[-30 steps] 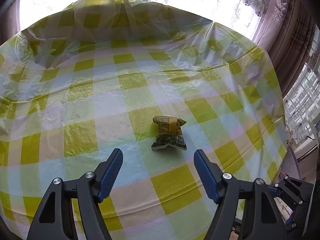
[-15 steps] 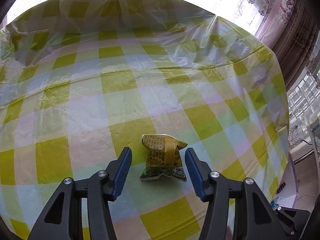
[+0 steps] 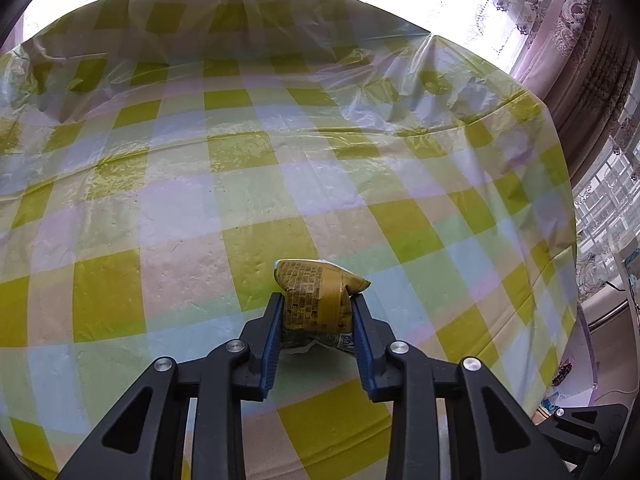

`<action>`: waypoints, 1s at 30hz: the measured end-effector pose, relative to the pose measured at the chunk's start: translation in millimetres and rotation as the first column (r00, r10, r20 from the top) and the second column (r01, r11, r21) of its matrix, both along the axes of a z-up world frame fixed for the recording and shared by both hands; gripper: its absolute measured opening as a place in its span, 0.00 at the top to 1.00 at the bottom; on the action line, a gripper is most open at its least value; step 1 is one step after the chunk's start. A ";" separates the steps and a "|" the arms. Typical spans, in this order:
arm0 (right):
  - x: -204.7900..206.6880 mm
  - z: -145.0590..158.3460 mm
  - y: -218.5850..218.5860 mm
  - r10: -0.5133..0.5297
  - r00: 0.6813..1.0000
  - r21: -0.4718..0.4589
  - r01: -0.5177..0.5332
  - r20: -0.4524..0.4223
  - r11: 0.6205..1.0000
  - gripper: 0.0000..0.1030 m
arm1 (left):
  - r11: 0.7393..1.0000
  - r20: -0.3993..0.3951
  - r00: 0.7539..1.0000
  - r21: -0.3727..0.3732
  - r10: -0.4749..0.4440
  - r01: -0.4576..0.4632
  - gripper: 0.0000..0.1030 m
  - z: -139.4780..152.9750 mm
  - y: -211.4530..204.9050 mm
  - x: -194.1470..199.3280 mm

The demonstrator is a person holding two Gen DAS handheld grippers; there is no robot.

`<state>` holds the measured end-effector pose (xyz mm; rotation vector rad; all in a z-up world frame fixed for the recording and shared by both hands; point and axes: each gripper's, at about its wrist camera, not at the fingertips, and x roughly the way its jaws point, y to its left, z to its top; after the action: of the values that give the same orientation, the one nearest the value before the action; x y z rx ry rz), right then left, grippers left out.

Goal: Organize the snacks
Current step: 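Grasp the green-yellow wrapped candy with the left tool while the right tool grasps the red stick pack, then carry the green-yellow candy and red stick pack with both tools over the box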

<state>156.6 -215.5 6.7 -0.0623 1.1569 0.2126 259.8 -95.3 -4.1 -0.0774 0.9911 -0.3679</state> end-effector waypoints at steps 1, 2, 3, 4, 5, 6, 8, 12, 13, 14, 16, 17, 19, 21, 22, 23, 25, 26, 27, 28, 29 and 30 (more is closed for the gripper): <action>-0.8 1.5 -1.9 -0.007 1.000 0.002 0.007 0.003 1.000 0.85 | 1.000 0.002 1.000 0.000 0.002 -0.002 0.68 0.8 0.1 -2.0; -0.9 3.0 -3.5 -0.013 1.000 0.004 0.013 0.007 1.000 0.85 | 1.000 0.002 1.000 -0.002 0.004 -0.004 0.68 1.6 0.2 -4.1; -1.4 5.0 -5.5 -0.019 1.000 0.004 0.019 0.011 1.000 0.85 | 1.000 0.003 1.000 -0.003 0.005 -0.005 0.68 2.3 0.1 -6.2; -1.3 6.6 -7.2 -0.023 1.000 0.006 0.023 0.015 1.000 0.85 | 1.000 0.004 1.000 -0.003 0.006 -0.006 0.68 3.2 -0.2 -8.7; -1.5 7.8 -8.7 -0.026 1.000 0.009 0.026 0.017 1.000 0.85 | 1.000 0.004 1.000 -0.004 0.005 -0.005 0.68 4.3 -0.8 -11.0; -8.1 10.5 -6.4 -0.032 0.999 0.011 0.032 0.020 0.999 0.85 | 1.000 0.005 1.000 -0.006 0.004 -0.004 0.68 5.5 -1.1 -13.7; -9.5 13.6 -9.5 -0.042 0.999 0.014 0.042 0.027 0.999 0.85 | 1.000 0.007 1.000 -0.009 0.003 -0.003 0.68 7.8 -2.4 -19.4; -10.9 17.2 -15.5 -0.054 0.998 0.010 0.054 0.043 0.998 0.85 | 1.000 0.008 1.000 -0.009 -0.001 0.001 0.68 11.2 -5.5 -29.9; -12.2 18.8 -16.9 -0.058 0.997 0.009 0.058 0.047 0.998 0.85 | 1.000 0.008 1.000 -0.009 -0.004 0.004 0.68 12.2 -6.5 -32.4; -12.9 20.3 -18.6 -0.063 0.997 0.007 0.062 0.051 0.998 0.85 | 1.000 0.009 1.000 -0.009 -0.006 0.006 0.68 13.3 -7.7 -34.7; -12.2 22.0 -21.4 -0.069 0.996 0.005 0.069 0.056 0.998 0.85 | 1.000 0.011 1.000 -0.011 -0.011 0.011 0.68 16.3 -10.5 -39.2; -13.2 23.1 -23.0 -0.073 0.996 0.004 0.073 0.059 0.997 0.85 | 1.000 0.013 1.000 -0.012 -0.014 0.015 0.68 18.0 -12.1 -41.4; -12.8 23.7 -27.1 -0.080 0.995 0.003 0.080 0.064 0.997 0.85 | 1.000 0.018 1.000 -0.013 -0.023 0.023 0.68 21.7 -16.1 -46.0; -16.1 26.1 -30.8 -0.088 0.994 0.000 0.088 0.070 0.996 0.85 | 0.999 0.022 0.999 -0.014 -0.032 0.033 0.68 25.0 -20.7 -51.2; -17.6 27.4 -33.5 -0.091 0.993 -0.003 0.092 0.074 0.996 0.85 | 0.999 0.023 0.999 -0.017 -0.038 0.039 0.68 26.6 -23.3 -53.9; -18.9 28.6 -36.7 -0.095 0.992 -0.006 0.096 0.077 0.995 0.85 | 0.999 0.024 0.999 -0.019 -0.045 0.045 0.68 27.9 -26.3 -56.7; -22.6 30.6 -45.1 -0.110 0.991 -0.015 0.111 0.082 0.994 0.85 | 0.998 0.026 0.998 -0.023 -0.059 0.059 0.68 30.3 -32.4 -62.6; -24.0 31.4 -50.1 -0.118 0.990 -0.017 0.120 0.083 0.993 0.85 | 0.997 0.026 0.997 -0.025 -0.066 0.067 0.68 31.6 -35.7 -65.5; -26.0 32.1 -55.7 -0.128 0.988 -0.018 0.130 0.083 0.991 0.85 | 0.997 0.027 0.997 -0.027 -0.074 0.074 0.68 32.9 -39.2 -68.4; -27.6 32.9 -61.2 -0.138 0.987 -0.019 0.140 0.082 0.990 0.85 | 0.996 0.028 0.996 -0.028 -0.081 0.082 0.68 34.3 -43.1 -71.4; -29.3 33.6 -66.7 -0.148 0.986 -0.017 0.150 0.082 0.989 0.85 | 0.996 0.030 0.996 -0.027 -0.090 0.090 0.68 35.7 -46.8 -74.1; -31.8 34.9 -72.0 -0.155 0.984 -0.019 0.157 0.083 0.987 0.85 | 0.995 0.031 0.995 -0.027 -0.098 0.099 0.68 37.1 -50.9 -76.6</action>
<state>124.8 -287.6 41.7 -0.0026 1.0776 0.0554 183.2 -146.3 33.0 -0.0487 0.9627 -0.4724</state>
